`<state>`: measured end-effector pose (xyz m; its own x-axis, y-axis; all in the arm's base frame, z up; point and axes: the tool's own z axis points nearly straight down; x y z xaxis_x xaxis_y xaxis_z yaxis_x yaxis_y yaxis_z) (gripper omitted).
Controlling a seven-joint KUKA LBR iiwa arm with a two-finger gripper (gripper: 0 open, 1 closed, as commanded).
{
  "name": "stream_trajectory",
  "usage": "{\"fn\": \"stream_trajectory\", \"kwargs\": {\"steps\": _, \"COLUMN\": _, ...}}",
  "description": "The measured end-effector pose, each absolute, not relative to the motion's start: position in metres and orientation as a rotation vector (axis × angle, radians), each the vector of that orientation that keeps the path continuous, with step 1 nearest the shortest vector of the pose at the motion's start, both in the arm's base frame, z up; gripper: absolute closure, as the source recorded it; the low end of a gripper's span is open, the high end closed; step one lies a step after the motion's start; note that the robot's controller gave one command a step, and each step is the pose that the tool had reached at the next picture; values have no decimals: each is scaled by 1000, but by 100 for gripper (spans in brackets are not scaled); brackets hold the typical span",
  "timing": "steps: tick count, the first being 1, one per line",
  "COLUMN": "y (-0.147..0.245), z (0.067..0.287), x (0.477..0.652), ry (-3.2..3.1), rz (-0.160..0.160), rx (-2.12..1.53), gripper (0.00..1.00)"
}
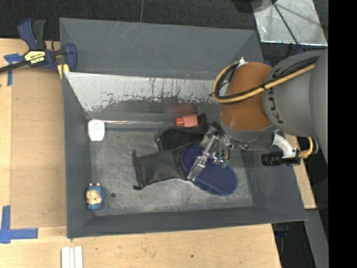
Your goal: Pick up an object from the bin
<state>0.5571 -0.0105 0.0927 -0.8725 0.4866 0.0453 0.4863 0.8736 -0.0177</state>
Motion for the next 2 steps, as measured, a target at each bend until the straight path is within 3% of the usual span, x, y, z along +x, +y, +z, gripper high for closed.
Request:
{"fn": "stream_trajectory", "kwargs": {"steps": 1, "y": 21, "z": 116, "x": 507, "ry": -2830, "rz": -1, "rx": -1361, "gripper": 0}}
{"fn": "stream_trajectory", "kwargs": {"steps": 2, "y": -7, "z": 77, "x": 497, "ry": -2612, "rz": -25, "rx": -1789, "gripper": 0}}
